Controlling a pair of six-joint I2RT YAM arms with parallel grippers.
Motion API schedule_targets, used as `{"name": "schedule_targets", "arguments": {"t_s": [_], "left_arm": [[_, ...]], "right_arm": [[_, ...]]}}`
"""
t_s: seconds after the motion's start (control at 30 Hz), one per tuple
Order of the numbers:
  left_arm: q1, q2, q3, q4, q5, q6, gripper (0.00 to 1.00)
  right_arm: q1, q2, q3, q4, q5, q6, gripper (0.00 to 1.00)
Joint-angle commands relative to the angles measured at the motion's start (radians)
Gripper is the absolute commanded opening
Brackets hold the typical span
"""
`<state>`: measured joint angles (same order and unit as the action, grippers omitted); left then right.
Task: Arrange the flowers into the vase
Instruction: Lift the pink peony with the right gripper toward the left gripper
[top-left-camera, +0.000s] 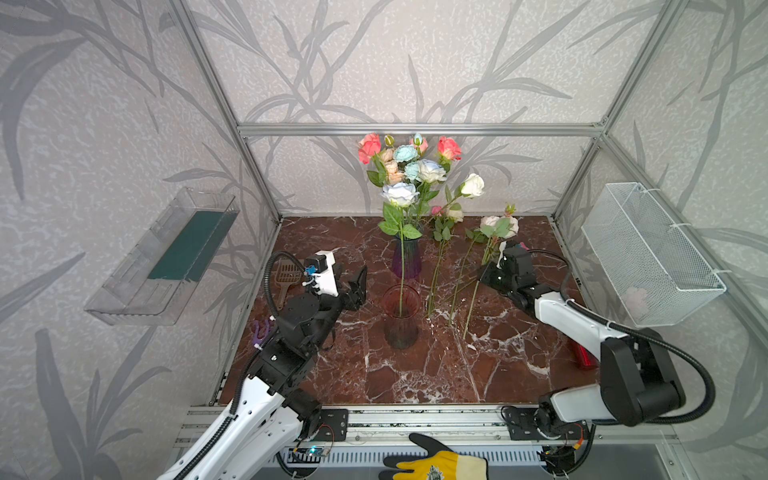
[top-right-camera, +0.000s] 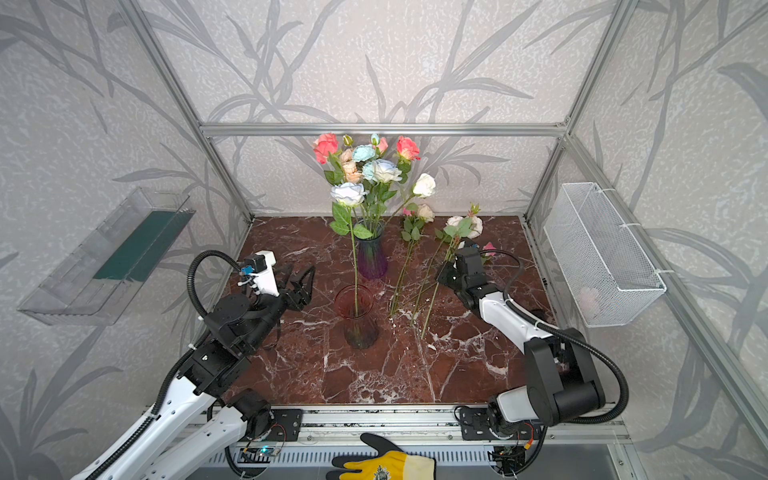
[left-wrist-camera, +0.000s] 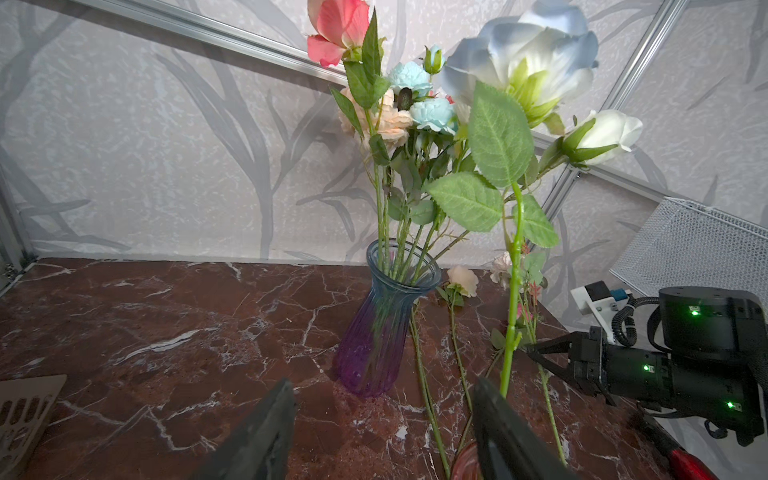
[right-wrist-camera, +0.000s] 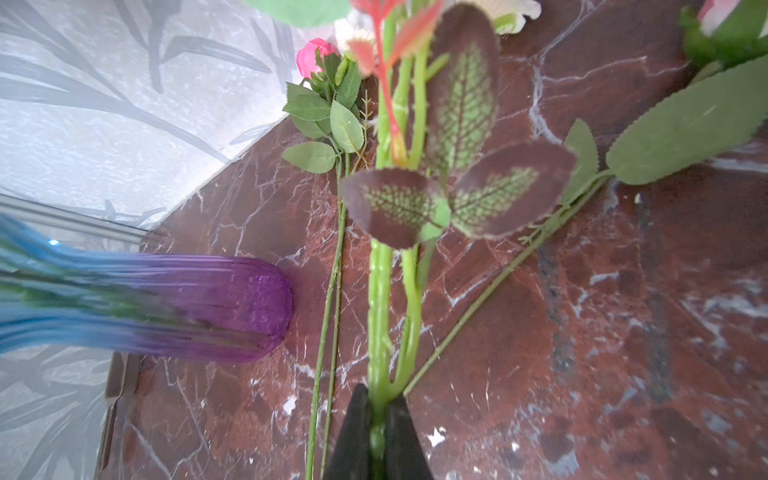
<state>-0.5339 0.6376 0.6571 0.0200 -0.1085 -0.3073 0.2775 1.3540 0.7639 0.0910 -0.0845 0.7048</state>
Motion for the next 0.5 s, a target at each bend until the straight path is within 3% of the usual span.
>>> {"name": "schedule_targets", "arguments": {"t_s": [0.0,0.13,0.3,0.47], "left_arm": [[0.004,-0.009,0.02,0.049,0.088,0.003,0.67],[0.004,-0.019,0.007,0.103,0.216,0.011,0.66],[0.003,0.017,0.035,0.138,0.528,0.024,0.61],[0.003,0.077,0.057,0.146,0.643,-0.007,0.66]], "right_arm": [[0.014,-0.14,-0.036,0.043,0.034,-0.047,0.0],[0.042,-0.307,-0.091,0.037,0.071,-0.1,0.0],[0.147,-0.518,-0.18,0.111,0.166,-0.181,0.0],[0.306,-0.642,-0.234,0.221,0.25,-0.291,0.0]]}}
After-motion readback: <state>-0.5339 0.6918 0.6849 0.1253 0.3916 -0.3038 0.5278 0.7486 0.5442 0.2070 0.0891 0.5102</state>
